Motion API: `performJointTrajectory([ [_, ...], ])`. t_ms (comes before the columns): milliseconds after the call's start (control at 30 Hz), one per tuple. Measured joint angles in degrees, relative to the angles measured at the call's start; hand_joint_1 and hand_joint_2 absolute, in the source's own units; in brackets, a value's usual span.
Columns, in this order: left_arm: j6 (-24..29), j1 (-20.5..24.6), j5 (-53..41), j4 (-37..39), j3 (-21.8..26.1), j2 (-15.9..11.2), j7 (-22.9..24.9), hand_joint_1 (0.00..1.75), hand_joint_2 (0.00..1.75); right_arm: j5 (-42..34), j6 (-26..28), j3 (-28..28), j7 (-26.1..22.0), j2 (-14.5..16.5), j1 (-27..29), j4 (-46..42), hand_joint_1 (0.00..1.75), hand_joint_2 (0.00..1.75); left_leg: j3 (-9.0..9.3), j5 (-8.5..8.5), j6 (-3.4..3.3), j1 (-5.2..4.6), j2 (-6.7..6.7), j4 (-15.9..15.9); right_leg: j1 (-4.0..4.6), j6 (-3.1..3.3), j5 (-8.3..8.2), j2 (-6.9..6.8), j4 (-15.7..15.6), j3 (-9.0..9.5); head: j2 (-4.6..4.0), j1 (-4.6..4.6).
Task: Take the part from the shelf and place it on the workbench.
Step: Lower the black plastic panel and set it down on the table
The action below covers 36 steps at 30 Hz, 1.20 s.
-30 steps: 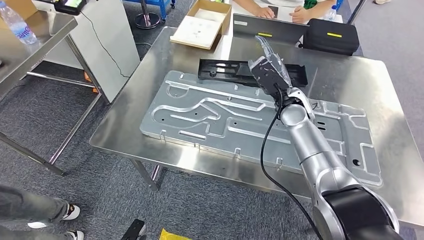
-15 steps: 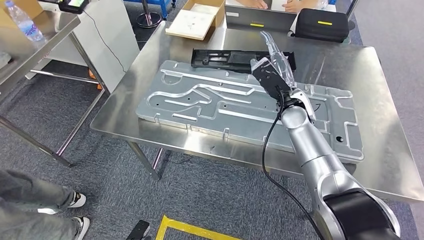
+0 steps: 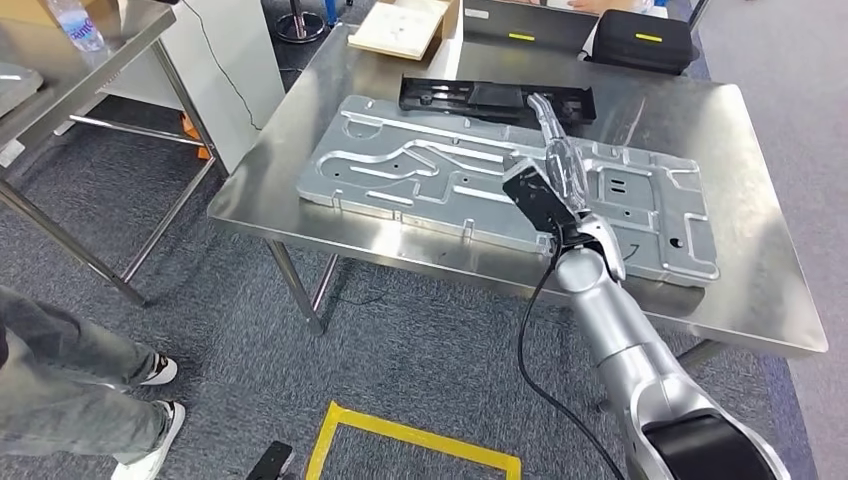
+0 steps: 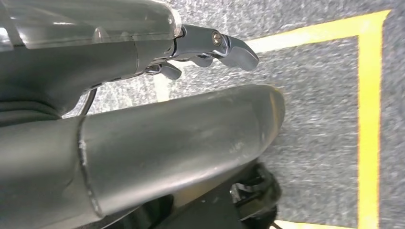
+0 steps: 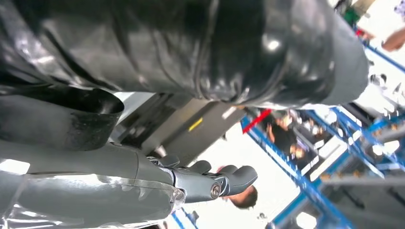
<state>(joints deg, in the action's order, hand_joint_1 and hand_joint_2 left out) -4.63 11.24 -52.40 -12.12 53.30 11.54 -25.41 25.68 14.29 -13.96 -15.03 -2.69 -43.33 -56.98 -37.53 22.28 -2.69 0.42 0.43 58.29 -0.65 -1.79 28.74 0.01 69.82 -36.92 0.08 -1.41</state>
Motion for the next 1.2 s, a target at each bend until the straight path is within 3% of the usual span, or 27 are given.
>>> performJointTrajectory([
  [67,0.1,0.0,-0.2,0.0,0.0,0.1,0.0,0.0,0.0,0.9,2.1,0.5,-0.6,0.0,1.0,-1.0,0.0,0.0,-1.0,-0.97,0.47,-0.12,0.0,0.2,0.32,0.68,0.16,-0.07,-8.0,5.6,-0.01,0.04],
  [100,0.1,0.0,-0.2,0.0,0.0,0.1,0.0,0.0,0.0,1.3,2.8,0.8,-0.9,0.0,1.3,-1.4,0.0,0.0,-1.17,-1.48,0.78,-0.11,0.01,0.2,0.53,1.0,0.7,-0.07,-10.6,7.2,0.0,0.04],
  [133,0.1,0.0,-0.3,0.0,0.0,0.1,0.0,0.0,0.0,1.5,3.3,1.1,-1.1,0.0,1.7,-1.7,0.0,0.0,-1.22,-2.02,1.15,-0.08,0.03,0.0,0.74,1.3,1.06,-0.08,-12.0,7.8,-0.01,0.06],
  [200,0.2,-0.1,-0.3,0.0,0.0,0.1,-0.1,0.0,0.0,1.7,3.7,1.6,-1.2,0.0,2.4,-1.9,0.0,0.0,-1.43,-2.71,1.88,-0.05,-0.04,-0.4,0.67,1.97,-0.15,-0.16,-12.6,7.21,0.01,0.04],
  [233,0.2,-0.1,-0.3,0.0,0.0,0.1,-0.1,0.0,0.0,1.7,3.7,1.7,-1.2,0.0,2.6,-2.0,0.0,0.0,-1.89,-1.72,2.17,-0.03,-0.12,0.2,0.49,2.47,-1.0,-0.24,-12.9,6.65,0.01,0.08],
  [267,0.3,-0.2,-0.3,0.0,0.0,0.1,-0.1,0.0,0.0,1.7,3.8,1.8,-1.2,0.0,2.8,-2.1,0.0,0.0,-2.61,0.47,2.43,-0.01,-0.21,1.8,0.28,2.87,-1.97,-0.31,-13.2,5.9,0.01,0.1],
  [333,0.3,-0.2,-0.3,0.0,0.0,0.0,-0.1,0.0,0.0,1.9,4.2,2.1,-1.3,0.0,3.3,-2.3,0.0,0.0,-4.36,6.86,2.85,0.23,-0.27,8.4,0.11,3.33,-3.74,-0.3,-13.4,4.0,0.01,0.17],
  [367,0.3,-0.2,-0.3,0.0,0.0,0.0,-0.1,0.0,0.0,1.9,4.7,2.4,-1.3,0.0,3.7,-2.3,0.0,0.0,-4.98,9.07,3.08,0.3,-0.27,12.2,0.12,3.28,-4.5,-0.31,-13.3,3.01,0.01,0.18],
  [400,0.3,-0.2,-0.3,0.0,0.0,0.0,-0.1,0.0,0.0,2.0,5.3,2.8,-1.5,0.0,4.2,-2.4,0.0,0.0,-5.1,9.79,3.26,0.35,-0.27,15.3,0.12,3.19,-5.22,-0.35,-13.2,2.02,0.01,0.18],
  [467,0.3,-0.3,-0.3,0.0,0.0,0.0,-0.1,0.0,0.0,2.0,6.8,4.0,-2.0,-0.2,5.6,-2.4,0.0,0.0,-2.78,7.51,3.44,0.44,-0.26,16.3,0.08,2.85,-6.54,-0.49,-12.8,-0.04,0.01,0.19],
  [500,0.3,-0.3,-0.3,0.0,0.0,0.0,-0.1,0.0,0.0,2.0,7.6,4.8,-2.3,-0.3,6.3,-2.3,0.0,0.0,-0.17,6.13,3.42,0.52,-0.27,13.9,0.06,2.62,-7.16,-0.53,-12.5,-1.0,0.01,0.19],
  [533,0.3,-0.2,-0.3,0.0,0.0,-0.1,-0.1,0.0,0.0,1.9,8.3,5.6,-2.7,-0.5,6.9,-2.3,0.0,0.0,3.3,5.96,3.33,0.55,-0.35,9.9,0.1,2.35,-7.69,-0.56,-12.1,-1.87,0.01,0.19],
  [600,0.3,-0.2,-0.2,0.0,0.0,-0.1,-0.3,0.0,0.0,1.7,9.6,7.4,-3.6,-1.1,8.0,-1.9,0.0,0.0,8.76,7.91,2.68,0.38,-0.68,2.2,0.2,1.69,-8.67,-0.61,-11.5,-2.85,0.0,0.16],
  [633,0.3,-0.2,-0.1,0.0,0.0,-0.1,-0.3,0.0,0.0,1.5,10.1,8.3,-4.2,-1.4,8.6,-1.5,0.0,0.0,9.97,8.83,2.22,0.21,-0.81,0.1,0.26,1.32,-9.23,-0.65,-11.6,-3.0,0.0,0.16],
  [700,0.3,-0.4,0.0,0.0,0.0,-0.2,-0.4,0.0,0.0,1.3,10.9,10.3,-5.4,-2.0,10.0,-0.3,0.0,0.0,9.54,8.23,1.03,0.09,-0.74,-0.6,0.14,0.54,-10.19,-0.65,-12.0,-3.04,-0.01,0.16],
  [733,0.3,-0.5,0.0,0.0,0.0,-0.2,-0.4,0.0,0.0,1.2,11.1,11.2,-5.9,-2.2,10.7,0.3,0.0,0.0,9.02,7.52,0.39,0.13,-0.61,-0.7,0.01,0.19,-9.37,-0.55,-11.6,-3.36,0.0,0.15],
  [767,0.3,-0.6,0.1,0.0,0.0,-0.2,-0.4,0.0,0.0,1.1,11.3,12.1,-6.2,-2.5,11.4,0.8,0.0,0.0,8.34,6.67,-0.18,0.2,-0.49,-0.9,-0.12,-0.11,-7.33,-0.45,-10.3,-3.97,0.0,0.14],
  [833,0.3,-0.6,0.1,0.0,0.0,-0.3,-0.5,0.0,0.0,1.1,11.7,13.7,-6.2,-2.9,12.2,1.9,0.0,0.0,6.4,4.93,-0.84,0.14,-0.3,-0.9,-0.24,-0.57,-0.75,-0.28,-4.2,-5.83,0.01,0.11],
  [867,0.3,-0.7,0.1,0.0,0.0,-0.3,-0.5,0.0,0.0,1.1,12.0,14.4,-6.1,-3.0,12.5,2.5,0.0,0.0,5.29,4.09,-0.94,0.04,-0.25,-0.8,-0.24,-0.74,1.81,-0.26,-0.2,-6.6,0.0,0.11],
  [900,0.3,-0.8,0.1,0.0,0.0,-0.3,-0.5,0.0,0.0,1.1,12.4,15.2,-6.0,-3.0,13.0,3.3,0.0,0.0,4.13,3.28,-0.98,-0.05,-0.21,-0.7,-0.23,-0.83,2.9,-0.25,3.1,-6.87,0.0,0.11],
  [933,0.3,-0.8,0.1,0.0,0.0,-0.3,-0.6,0.0,0.0,1.0,12.9,16.1,-6.3,-3.1,13.5,4.2,0.0,0.0,3.04,2.56,-0.97,-0.12,-0.18,-0.6,-0.22,-0.83,2.52,-0.24,5.1,-6.4,0.01,0.11],
  [967,0.3,-0.9,0.1,0.0,0.0,-0.3,-0.6,0.0,0.0,0.8,13.4,17.1,-6.8,-3.2,14.0,5.4,0.0,0.0,2.01,1.91,-0.93,-0.19,-0.18,-0.4,-0.18,-0.72,1.1,-0.24,5.2,-4.97,0.0,0.12],
  [1000,0.3,-1.0,0.2,0.0,0.0,-0.3,-0.7,0.0,0.0,0.5,14.0,18.2,-7.4,-3.4,14.3,6.6,0.0,0.0,1.12,1.34,-0.85,-0.24,-0.19,-0.2,-0.11,-0.49,-0.41,-0.24,3.4,-2.55,0.01,0.11],
  [1033,0.3,-1.0,0.2,0.0,0.0,-0.3,-0.8,0.0,0.0,0.3,14.5,19.3,-8.2,-3.5,14.6,7.9,0.0,0.0,0.41,0.81,-0.71,-0.33,-0.18,0.0,0.07,-0.07,-0.9,-0.25,-0.3,0.83,0.0,0.13],
  [1100,0.4,-0.9,0.3,0.0,0.0,-0.2,-0.9,0.0,0.0,0.0,15.7,21.4,-9.3,-3.9,14.7,10.5,0.0,0.0,-0.47,-0.21,-0.23,-0.54,-0.11,0.3,0.44,0.84,0.59,-0.33,-8.8,7.1,0.01,0.15],
  [1133,0.4,-0.9,0.3,0.0,0.0,-0.2,-0.9,0.0,0.0,-0.1,16.4,22.7,-9.7,-4.1,14.9,12.1,0.0,0.0,-0.65,-0.76,0.08,-0.54,-0.04,0.2,0.66,1.23,1.55,-0.36,-11.6,8.84,0.01,0.17],
  [1200,0.5,-1.0,0.3,0.0,0.0,-0.2,-1.0,0.0,0.0,-0.7,17.7,25.4,-10.2,-4.3,15.6,15.7,0.0,0.0,-0.83,-1.78,0.79,-0.45,0.02,-0.1,0.72,1.8,1.3,-0.42,-13.3,9.2,0.01,0.17],
])
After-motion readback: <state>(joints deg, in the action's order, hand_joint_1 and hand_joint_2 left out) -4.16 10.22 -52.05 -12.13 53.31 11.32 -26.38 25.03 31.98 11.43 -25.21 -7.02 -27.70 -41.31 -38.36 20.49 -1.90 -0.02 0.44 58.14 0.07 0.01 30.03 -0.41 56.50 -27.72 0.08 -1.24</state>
